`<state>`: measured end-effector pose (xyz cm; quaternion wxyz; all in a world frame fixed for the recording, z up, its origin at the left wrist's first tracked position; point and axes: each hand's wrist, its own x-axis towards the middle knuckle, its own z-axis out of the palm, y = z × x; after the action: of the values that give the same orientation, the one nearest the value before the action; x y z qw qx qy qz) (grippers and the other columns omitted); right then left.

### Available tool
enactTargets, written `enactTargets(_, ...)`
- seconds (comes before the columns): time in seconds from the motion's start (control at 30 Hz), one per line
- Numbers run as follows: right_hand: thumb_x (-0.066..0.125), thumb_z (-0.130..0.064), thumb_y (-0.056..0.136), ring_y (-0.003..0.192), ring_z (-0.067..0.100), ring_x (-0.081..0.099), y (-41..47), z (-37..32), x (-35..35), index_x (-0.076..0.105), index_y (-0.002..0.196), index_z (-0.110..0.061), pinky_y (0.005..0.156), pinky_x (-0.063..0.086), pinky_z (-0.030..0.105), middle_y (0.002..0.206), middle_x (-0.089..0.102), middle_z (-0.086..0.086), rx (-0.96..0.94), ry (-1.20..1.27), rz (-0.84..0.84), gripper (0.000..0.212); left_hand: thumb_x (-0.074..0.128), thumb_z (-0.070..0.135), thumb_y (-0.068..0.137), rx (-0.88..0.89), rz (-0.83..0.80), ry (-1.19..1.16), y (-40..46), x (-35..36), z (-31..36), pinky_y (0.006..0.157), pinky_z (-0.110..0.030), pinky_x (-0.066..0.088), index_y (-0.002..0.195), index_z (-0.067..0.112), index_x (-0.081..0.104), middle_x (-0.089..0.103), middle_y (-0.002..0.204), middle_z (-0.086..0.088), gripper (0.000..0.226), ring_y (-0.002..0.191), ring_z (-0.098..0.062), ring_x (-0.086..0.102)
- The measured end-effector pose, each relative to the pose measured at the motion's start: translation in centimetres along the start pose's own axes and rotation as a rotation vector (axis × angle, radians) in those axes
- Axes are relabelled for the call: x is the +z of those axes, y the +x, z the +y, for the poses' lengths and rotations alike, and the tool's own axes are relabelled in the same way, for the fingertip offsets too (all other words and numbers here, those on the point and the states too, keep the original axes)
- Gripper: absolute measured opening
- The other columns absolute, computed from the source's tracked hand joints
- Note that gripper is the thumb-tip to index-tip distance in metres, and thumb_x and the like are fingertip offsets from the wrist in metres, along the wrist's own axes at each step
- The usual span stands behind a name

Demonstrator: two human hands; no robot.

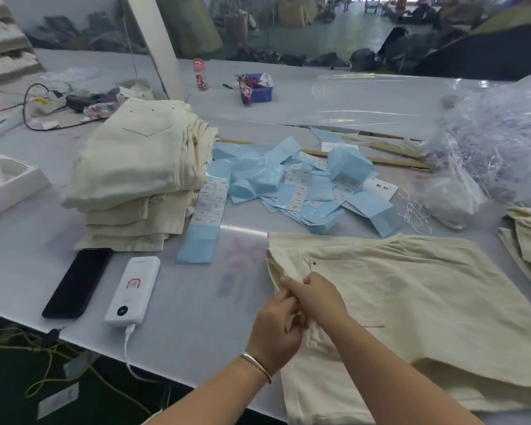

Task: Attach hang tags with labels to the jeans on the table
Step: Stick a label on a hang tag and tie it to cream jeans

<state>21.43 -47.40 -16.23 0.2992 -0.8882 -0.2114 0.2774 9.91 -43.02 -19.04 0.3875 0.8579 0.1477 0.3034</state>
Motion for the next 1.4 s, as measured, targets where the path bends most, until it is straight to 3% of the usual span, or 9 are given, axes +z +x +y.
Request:
enactTargets(0.2, 0.050, -0.016, 0.089, 0.053, 0.016, 0.035, 1.5, 1.7, -0.4, 0.035, 0.053, -0.016, 0.050, 0.024, 0.029, 0.054, 0.037, -0.001, 0.069, 0.141, 0.111, 0.040, 0.060, 0.011, 0.082, -0.242, 0.074, -0.071, 1.1, -0.5, -2.4, 0.070, -0.021, 0.048, 0.082, 0.022, 0.057, 0.058, 0.092, 0.006, 0.012, 0.080, -0.006, 0.059)
enactTargets(0.37, 0.052, -0.024, 0.094, 0.059, 0.015, 0.037, 1.6, 3.3, -1.1, 0.041, 0.065, -0.018, 0.054, 0.029, 0.029, 0.065, 0.041, 0.001, 0.149, 0.358, 0.044, 0.031, 0.069, 0.047, 0.082, -0.707, -0.112, -0.131, 4.4, -1.1, -5.0, 0.066, -0.028, 0.045, 0.073, 0.020, 0.058, 0.061, 0.069, 0.011, 0.031, 0.069, -0.013, 0.057)
enactTargets(0.47, 0.046, -0.042, 0.099, 0.067, 0.017, 0.044, 1.6, 3.5, -1.6, 0.052, 0.075, -0.018, 0.061, 0.034, 0.029, 0.073, 0.048, 0.003, 0.127, 0.454, -0.008, 0.034, 0.074, 0.052, 0.072, -0.594, -0.115, 0.156, 5.4, -1.1, -5.0, 0.071, -0.028, 0.048, 0.089, 0.025, 0.058, 0.058, 0.092, 0.012, 0.036, 0.083, -0.011, 0.058)
enactTargets(0.57, 0.040, -0.043, 0.101, 0.078, 0.015, 0.056, 1.7, 3.7, -2.0, 0.066, 0.101, -0.021, 0.063, 0.044, 0.027, 0.085, 0.061, -0.003, 0.161, 0.511, 0.005, 0.034, 0.069, 0.020, 0.074, -0.354, -0.097, 0.273, 5.9, -1.0, -4.7, 0.075, -0.034, 0.048, 0.101, 0.020, 0.057, 0.054, 0.104, 0.004, 0.030, 0.098, -0.020, 0.055)
enactTargets(0.67, 0.038, -0.051, 0.099, 0.088, 0.018, 0.061, 1.8, 4.1, -2.0, 0.069, 0.094, -0.024, 0.068, 0.046, 0.029, 0.094, 0.066, 0.000, 0.212, 0.553, 0.047, 0.040, 0.067, 0.004, 0.065, -0.132, -0.049, 0.361, 5.6, -1.3, -4.2, 0.071, -0.037, 0.048, 0.097, 0.014, 0.063, 0.060, 0.099, -0.004, 0.034, 0.095, -0.028, 0.058)
enactTargets(0.8, 0.051, -0.048, 0.095, 0.073, 0.018, 0.065, 1.8, 5.0, -1.7, 0.072, 0.091, -0.008, 0.067, 0.050, 0.026, 0.083, 0.071, 0.006, 0.214, 0.722, 0.020, 0.045, 0.067, 0.016, 0.067, 0.246, 0.111, 0.443, 5.6, -0.7, -2.7, 0.068, -0.033, 0.038, 0.082, 0.022, 0.066, 0.062, 0.081, 0.006, 0.016, 0.081, -0.019, 0.057)
enactTargets(0.97, 0.059, -0.048, 0.083, 0.080, 0.030, 0.068, 1.6, 5.5, -2.3, 0.074, 0.090, -0.006, 0.071, 0.055, 0.037, 0.092, 0.072, 0.021, 0.120, 0.898, -0.090, 0.045, 0.068, 0.057, 0.079, -0.152, -0.212, 0.189, 7.2, 0.0, -1.8, 0.069, -0.025, 0.047, 0.100, 0.030, 0.062, 0.062, 0.083, 0.014, 0.035, 0.075, -0.009, 0.060)
enactTargets(1.07, 0.056, -0.043, 0.089, 0.089, 0.035, 0.068, 1.9, 5.4, -2.9, 0.071, 0.096, 0.001, 0.078, 0.054, 0.041, 0.098, 0.070, 0.025, 0.035, 0.946, -0.144, 0.047, 0.066, 0.069, 0.070, -0.269, -0.186, 0.088, 7.9, 0.5, -1.3, 0.064, -0.016, 0.042, 0.102, 0.037, 0.056, 0.057, 0.079, 0.019, 0.047, 0.070, 0.001, 0.055)
enactTargets(1.4, 0.056, -0.032, 0.090, 0.085, 0.034, 0.059, 2.7, 5.0, -3.7, 0.066, 0.104, 0.007, 0.072, 0.048, 0.040, 0.097, 0.064, 0.026, -0.013, 1.038, -0.241, 0.042, 0.080, 0.027, 0.077, -0.404, -0.205, -0.234, 10.7, 1.2, -1.7, 0.064, -0.022, 0.041, 0.075, 0.023, 0.065, 0.051, 0.059, 0.012, 0.015, 0.061, -0.007, 0.047)
